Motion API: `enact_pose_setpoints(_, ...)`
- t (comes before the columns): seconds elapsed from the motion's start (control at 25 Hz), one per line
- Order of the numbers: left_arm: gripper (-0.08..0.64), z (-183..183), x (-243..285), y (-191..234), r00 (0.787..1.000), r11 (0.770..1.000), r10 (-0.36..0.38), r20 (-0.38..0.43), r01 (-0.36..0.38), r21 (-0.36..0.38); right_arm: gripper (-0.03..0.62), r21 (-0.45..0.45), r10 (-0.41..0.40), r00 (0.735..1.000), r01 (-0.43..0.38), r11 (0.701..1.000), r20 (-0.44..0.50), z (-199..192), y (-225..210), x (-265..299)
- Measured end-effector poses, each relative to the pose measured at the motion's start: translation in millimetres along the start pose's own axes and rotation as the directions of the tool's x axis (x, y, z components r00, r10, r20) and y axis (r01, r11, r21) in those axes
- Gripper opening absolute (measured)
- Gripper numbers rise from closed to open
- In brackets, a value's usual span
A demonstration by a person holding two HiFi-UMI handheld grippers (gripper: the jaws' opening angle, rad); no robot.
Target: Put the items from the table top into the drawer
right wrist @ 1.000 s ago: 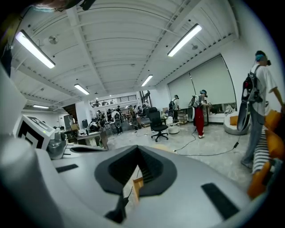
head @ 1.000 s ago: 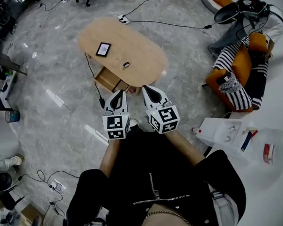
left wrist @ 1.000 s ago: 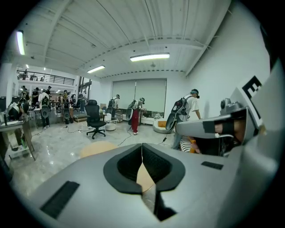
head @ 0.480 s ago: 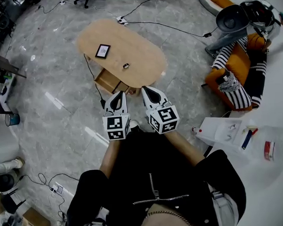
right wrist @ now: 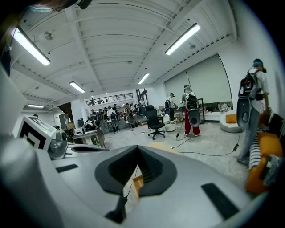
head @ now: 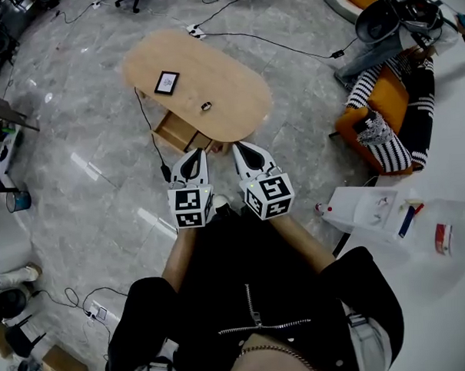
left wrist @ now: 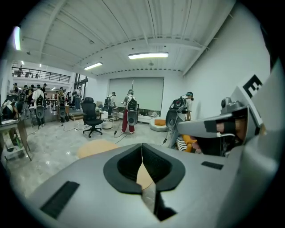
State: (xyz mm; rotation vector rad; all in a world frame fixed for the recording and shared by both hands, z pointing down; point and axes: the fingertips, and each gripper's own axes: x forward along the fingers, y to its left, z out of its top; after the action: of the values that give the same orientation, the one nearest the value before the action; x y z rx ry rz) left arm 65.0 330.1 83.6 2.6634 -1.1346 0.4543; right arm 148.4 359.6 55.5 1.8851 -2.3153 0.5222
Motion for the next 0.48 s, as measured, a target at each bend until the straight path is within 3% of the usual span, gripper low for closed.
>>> enact_pose_setpoints(0.48,0.014,-7.4,9.4,-1.5,0.999,1.0,-0.018,-0.036,0.018,-0.011,0.009,0.021,-0.005,0.999,0.006,1.0,-0.035,-7.1,-6.9,5.9)
